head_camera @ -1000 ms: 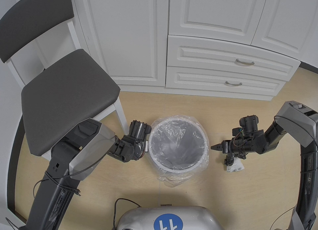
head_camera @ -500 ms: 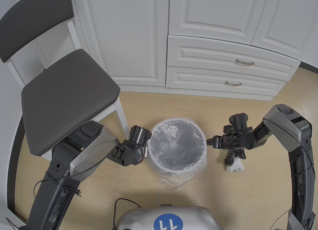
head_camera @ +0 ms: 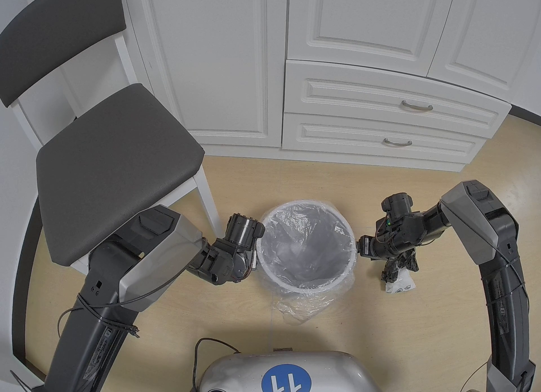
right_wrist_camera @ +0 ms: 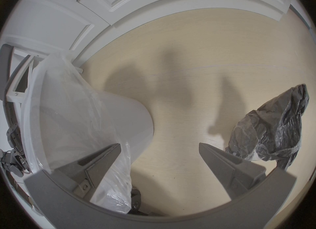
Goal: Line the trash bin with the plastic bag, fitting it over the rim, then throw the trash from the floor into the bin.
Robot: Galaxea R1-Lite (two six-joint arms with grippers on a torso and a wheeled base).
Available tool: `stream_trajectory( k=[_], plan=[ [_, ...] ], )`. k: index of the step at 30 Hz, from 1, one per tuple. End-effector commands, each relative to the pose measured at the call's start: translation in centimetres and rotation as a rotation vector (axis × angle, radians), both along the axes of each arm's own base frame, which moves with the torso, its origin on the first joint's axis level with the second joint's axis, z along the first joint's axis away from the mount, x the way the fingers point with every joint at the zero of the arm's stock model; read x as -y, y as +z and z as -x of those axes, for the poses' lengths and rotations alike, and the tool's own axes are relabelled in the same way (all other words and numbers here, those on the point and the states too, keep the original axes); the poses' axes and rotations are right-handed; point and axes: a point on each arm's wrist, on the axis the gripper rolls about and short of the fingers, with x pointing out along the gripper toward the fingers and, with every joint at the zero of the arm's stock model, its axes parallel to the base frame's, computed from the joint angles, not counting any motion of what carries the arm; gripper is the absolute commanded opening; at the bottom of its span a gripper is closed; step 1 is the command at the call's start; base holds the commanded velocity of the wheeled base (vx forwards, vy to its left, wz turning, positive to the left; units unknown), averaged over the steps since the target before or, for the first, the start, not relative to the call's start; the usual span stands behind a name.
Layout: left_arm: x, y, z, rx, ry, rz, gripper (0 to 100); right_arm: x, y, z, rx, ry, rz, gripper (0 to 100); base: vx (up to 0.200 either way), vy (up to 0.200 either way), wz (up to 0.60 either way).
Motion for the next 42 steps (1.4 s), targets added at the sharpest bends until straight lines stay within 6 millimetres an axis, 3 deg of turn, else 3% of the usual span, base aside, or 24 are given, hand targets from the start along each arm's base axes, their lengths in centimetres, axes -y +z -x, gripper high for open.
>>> stream_trajectory(
  k=[1, 4, 7, 15, 17, 23, 28, 32, 38, 42],
  plan=[
    [0.2, 0.0, -0.1, 0.006, -0.002, 0.003, 100, 0.1, -0.6, -0.1, -0.007, -0.001, 0.002, 100, 0.000, 0.000, 0.00],
    [0.1, 0.0, 0.0, 0.004, -0.001, 0.004, 100, 0.1, 0.2, 0.3, -0.003, -0.003, 0.001, 100, 0.000, 0.000, 0.00],
    [-0.3, 1.2, 0.6, 0.003, 0.006, 0.008, 100, 1.4, 3.1, 1.3, 0.017, -0.010, -0.006, 100, 0.000, 0.000, 0.00],
    [-1.3, 2.2, 2.0, -0.035, -0.002, -0.031, 100, 2.7, 5.6, 2.6, 0.036, 0.015, -0.036, 100, 0.000, 0.000, 0.00],
    [-2.4, 2.6, 3.0, -0.041, 0.022, -0.120, 100, 2.8, 8.0, 4.1, 0.068, 0.047, -0.021, 100, 0.000, 0.000, 0.00],
    [-2.6, 4.9, 4.5, -0.012, 0.044, -0.186, 100, 2.3, 11.9, 6.9, 0.137, 0.107, 0.002, 100, 0.000, 0.000, 0.00],
    [-1.6, 6.1, 6.3, -0.008, 0.002, -0.191, 100, 1.5, 13.6, 9.5, 0.193, 0.153, 0.016, 100, 0.000, 0.000, 0.00],
    [-1.2, 7.2, 7.4, 0.005, -0.014, -0.219, 100, 0.5, 15.3, 12.2, 0.338, 0.182, 0.040, 100, 0.000, 0.000, 0.00],
    [-2.2, 9.7, 10.7, 0.004, -0.040, -0.230, 100, -0.3, 20.1, 18.1, 0.534, 0.211, 0.109, 100, 0.000, 0.000, 0.00],
    [-2.6, 12.4, 13.2, 0.038, -0.066, -0.204, 100, 0.1, 22.1, 21.4, 0.602, 0.234, 0.144, 100, 0.000, 0.000, 0.00]
  ],
)
